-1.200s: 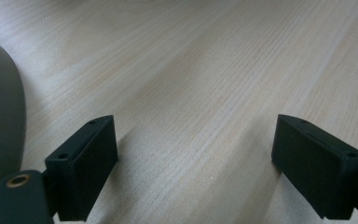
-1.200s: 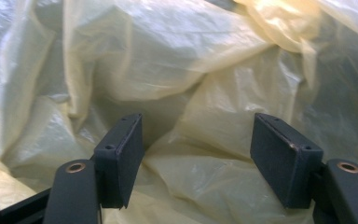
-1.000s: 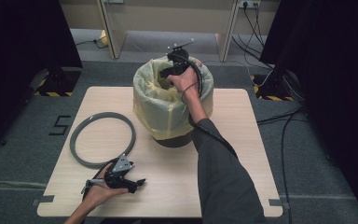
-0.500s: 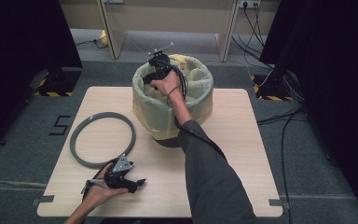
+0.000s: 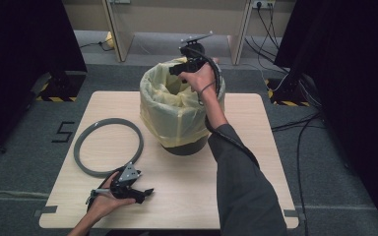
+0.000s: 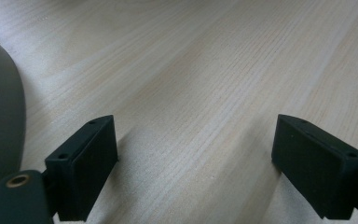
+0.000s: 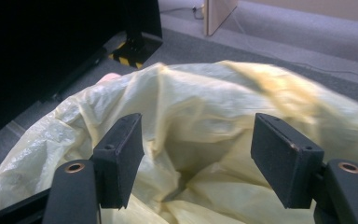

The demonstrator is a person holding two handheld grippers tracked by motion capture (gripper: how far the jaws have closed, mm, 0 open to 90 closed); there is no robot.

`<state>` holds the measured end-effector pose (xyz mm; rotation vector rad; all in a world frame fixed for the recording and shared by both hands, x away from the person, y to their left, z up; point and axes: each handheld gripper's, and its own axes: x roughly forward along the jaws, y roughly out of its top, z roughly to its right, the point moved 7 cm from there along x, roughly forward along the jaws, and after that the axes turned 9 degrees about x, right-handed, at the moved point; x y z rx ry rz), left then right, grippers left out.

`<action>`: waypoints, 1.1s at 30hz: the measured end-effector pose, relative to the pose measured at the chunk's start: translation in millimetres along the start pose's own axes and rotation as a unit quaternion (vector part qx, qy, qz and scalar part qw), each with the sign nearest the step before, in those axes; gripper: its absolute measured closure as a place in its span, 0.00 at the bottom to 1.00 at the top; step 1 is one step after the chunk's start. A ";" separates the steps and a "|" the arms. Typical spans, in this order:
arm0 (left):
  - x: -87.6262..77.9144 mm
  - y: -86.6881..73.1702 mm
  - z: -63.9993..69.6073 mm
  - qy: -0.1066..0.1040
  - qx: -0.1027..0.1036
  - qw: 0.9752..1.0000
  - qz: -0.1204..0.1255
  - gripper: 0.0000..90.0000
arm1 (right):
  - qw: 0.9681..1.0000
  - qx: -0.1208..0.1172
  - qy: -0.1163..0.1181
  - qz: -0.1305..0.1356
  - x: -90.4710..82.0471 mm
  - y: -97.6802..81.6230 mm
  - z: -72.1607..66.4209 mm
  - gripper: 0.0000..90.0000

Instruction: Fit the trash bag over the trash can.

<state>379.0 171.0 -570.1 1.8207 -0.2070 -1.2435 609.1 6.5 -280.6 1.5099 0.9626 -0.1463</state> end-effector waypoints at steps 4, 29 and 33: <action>0.1 0.0 0.0 0.000 0.000 1.000 0.000 0.14 | 1.000 0.011 -0.002 0.012 -18.1 3.6 14.0 0.38; 0.8 0.6 -0.2 0.000 0.000 1.000 0.000 0.14 | 0.997 -0.033 -0.073 -0.014 -50.6 -38.7 69.4 0.37; 0.7 0.6 -0.2 -0.001 0.001 1.000 0.000 0.14 | 0.996 -0.033 -0.082 -0.006 -55.2 -37.2 73.5 0.37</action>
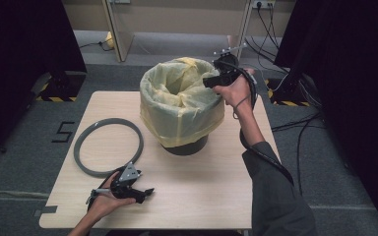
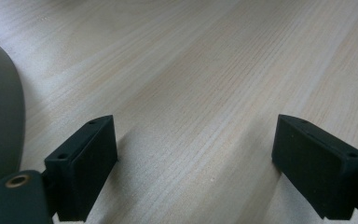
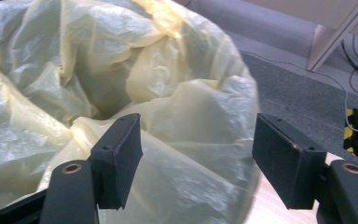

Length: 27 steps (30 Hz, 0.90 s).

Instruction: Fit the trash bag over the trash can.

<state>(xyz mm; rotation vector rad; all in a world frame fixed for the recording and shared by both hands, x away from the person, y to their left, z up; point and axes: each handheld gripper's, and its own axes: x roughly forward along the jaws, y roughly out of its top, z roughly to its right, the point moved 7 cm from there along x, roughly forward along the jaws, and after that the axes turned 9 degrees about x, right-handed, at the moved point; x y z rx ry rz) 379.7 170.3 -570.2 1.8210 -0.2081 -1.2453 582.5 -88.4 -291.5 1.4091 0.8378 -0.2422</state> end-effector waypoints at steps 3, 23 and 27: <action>0.0 0.0 0.0 0.000 0.000 1.000 0.000 0.14 | 1.000 0.006 -0.007 -0.006 -0.1 -5.5 6.4 0.35; 0.1 0.1 0.0 0.000 0.000 1.000 0.001 0.14 | 0.999 0.033 0.005 -0.002 4.8 -22.7 17.9 0.33; 0.1 0.1 0.0 0.000 0.000 1.000 0.000 0.14 | 0.999 0.042 0.020 0.017 -8.5 -19.4 22.3 0.32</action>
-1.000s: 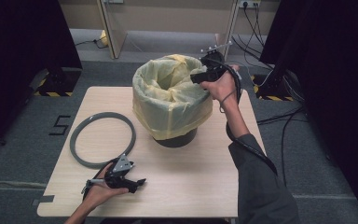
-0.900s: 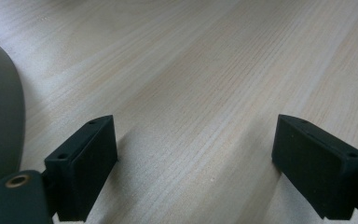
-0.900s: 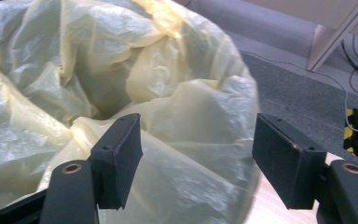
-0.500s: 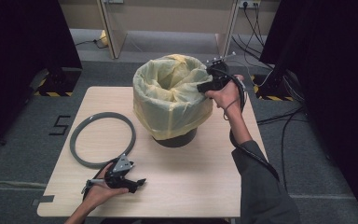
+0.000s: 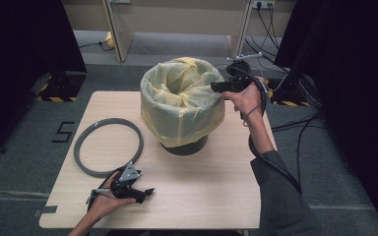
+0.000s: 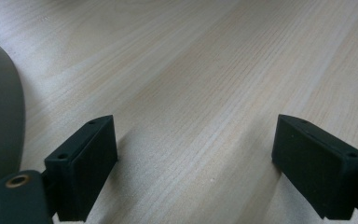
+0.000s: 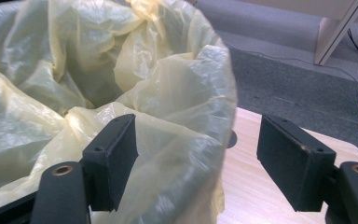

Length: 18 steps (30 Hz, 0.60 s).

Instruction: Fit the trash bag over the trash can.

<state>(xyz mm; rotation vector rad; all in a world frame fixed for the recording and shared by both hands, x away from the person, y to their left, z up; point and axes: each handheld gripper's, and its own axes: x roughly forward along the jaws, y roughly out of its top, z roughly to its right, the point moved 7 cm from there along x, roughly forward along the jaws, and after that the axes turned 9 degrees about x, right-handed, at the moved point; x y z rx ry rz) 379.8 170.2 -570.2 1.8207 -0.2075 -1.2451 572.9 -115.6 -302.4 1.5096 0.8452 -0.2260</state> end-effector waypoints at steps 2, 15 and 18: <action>0.1 0.0 0.0 0.000 0.000 1.000 0.001 0.14 | 1.000 0.005 0.004 0.009 -7.5 0.4 3.8 0.32; 0.3 0.2 -0.1 0.000 0.000 1.000 0.001 0.14 | 0.998 0.051 0.020 0.040 -33.4 -21.6 47.6 0.27; 0.4 0.3 -0.1 0.001 0.000 1.000 0.001 0.14 | 0.998 0.056 0.015 0.039 -34.2 -31.3 58.3 0.26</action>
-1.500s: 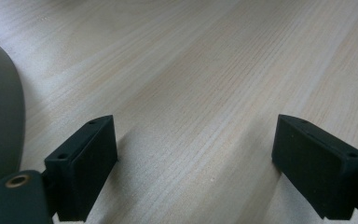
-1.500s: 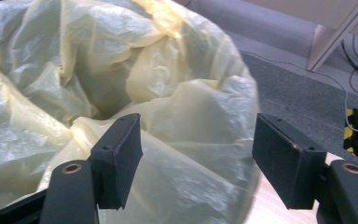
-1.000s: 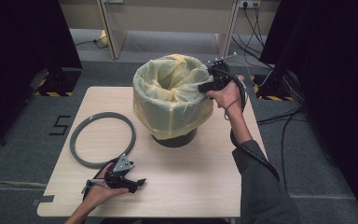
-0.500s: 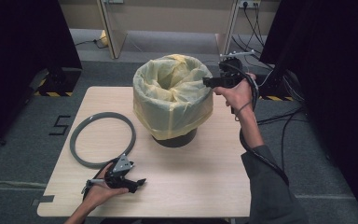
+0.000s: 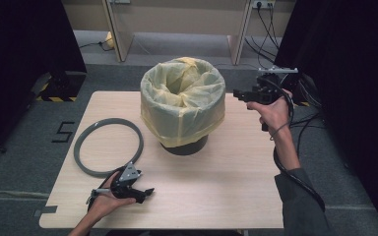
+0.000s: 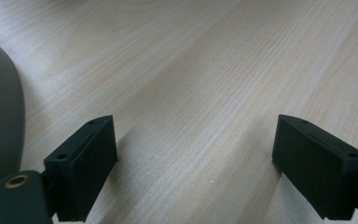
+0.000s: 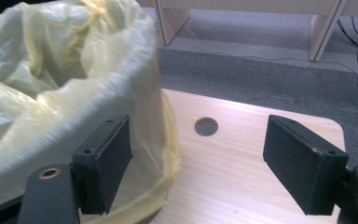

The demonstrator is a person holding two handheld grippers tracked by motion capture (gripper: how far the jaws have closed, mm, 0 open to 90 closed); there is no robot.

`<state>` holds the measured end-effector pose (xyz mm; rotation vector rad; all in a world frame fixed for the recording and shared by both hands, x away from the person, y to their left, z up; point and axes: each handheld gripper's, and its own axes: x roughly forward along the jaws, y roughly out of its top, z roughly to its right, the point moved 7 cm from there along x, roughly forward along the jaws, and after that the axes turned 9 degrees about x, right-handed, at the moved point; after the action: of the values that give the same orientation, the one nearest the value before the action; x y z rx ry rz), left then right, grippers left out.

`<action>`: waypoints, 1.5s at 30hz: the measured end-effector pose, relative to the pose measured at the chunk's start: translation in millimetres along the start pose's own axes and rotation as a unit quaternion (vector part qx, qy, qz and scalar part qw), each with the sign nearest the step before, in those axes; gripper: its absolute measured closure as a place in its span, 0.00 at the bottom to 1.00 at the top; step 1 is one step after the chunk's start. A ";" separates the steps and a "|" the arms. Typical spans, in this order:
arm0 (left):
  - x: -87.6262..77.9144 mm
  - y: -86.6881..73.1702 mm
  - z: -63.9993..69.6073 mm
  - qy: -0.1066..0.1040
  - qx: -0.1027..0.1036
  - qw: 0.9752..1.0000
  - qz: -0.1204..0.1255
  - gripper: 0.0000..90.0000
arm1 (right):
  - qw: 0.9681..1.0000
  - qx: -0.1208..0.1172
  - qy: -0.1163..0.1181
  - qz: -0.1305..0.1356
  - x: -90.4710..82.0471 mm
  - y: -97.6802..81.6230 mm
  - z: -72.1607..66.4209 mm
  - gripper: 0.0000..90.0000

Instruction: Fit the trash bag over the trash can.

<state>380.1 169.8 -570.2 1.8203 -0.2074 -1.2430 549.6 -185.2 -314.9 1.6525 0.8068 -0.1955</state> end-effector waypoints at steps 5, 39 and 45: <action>0.0 0.0 0.0 0.000 0.000 1.000 0.000 0.14 | 1.000 0.009 0.000 0.007 -2.4 -14.7 13.5 0.25; 0.3 0.2 -0.4 0.000 0.000 1.000 -0.002 0.13 | 1.000 -0.007 -0.004 0.006 0.2 -148.7 46.8 0.18; 1.1 0.8 -0.7 0.001 -0.001 1.000 -0.001 0.13 | 1.000 0.002 0.007 -0.003 -1.1 -176.9 46.8 0.18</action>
<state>381.5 169.1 -570.4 1.8216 -0.2031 -1.2419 456.9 -222.9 -468.1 1.6580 0.8225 -0.1903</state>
